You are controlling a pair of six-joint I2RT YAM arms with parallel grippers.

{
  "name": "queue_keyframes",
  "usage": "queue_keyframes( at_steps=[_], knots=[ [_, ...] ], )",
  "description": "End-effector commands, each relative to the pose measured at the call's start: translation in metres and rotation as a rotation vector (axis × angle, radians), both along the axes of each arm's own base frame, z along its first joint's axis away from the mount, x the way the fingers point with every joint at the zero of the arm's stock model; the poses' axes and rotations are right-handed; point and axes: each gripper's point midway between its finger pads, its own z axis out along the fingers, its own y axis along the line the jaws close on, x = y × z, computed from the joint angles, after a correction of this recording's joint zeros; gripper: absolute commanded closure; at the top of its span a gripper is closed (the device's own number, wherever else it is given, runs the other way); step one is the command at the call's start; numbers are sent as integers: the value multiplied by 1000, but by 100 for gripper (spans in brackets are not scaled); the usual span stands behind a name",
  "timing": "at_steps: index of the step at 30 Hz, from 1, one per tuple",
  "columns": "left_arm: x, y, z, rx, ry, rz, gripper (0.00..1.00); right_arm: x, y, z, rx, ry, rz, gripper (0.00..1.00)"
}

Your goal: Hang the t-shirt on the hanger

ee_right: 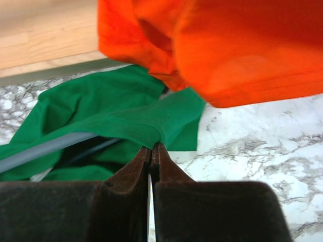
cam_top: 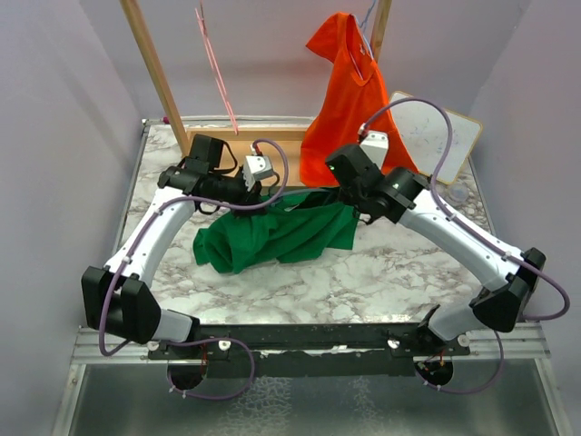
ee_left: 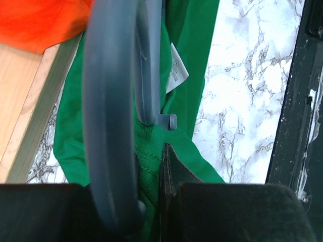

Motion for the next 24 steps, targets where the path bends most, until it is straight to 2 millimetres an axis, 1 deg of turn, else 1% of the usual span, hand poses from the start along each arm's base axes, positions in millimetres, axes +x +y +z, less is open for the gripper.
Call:
queue_keyframes(
  at_steps=[1,5,9,11,12,16,20,24],
  knots=[
    [17,-11,8,-3,-44,-5,100,1,22,15,-66,-36,49,99],
    [23,-19,11,-4,-62,-18,100,-4,46,13,-75,-31,96,99],
    [21,-25,13,-24,-60,-37,100,-9,64,9,-68,-30,132,99],
    [13,-29,12,-36,-41,-68,100,-9,71,5,-66,-27,147,99],
    [11,-32,20,-50,-52,-90,100,-8,75,5,-64,-29,155,99],
    [-10,-37,25,-90,-16,-161,100,-7,87,5,-54,-40,188,99],
    [-24,-35,27,-104,-15,-202,100,-9,95,9,-40,-56,221,99],
    [-38,-34,24,-112,12,-254,100,-11,103,13,-7,-90,266,99]
  ],
)
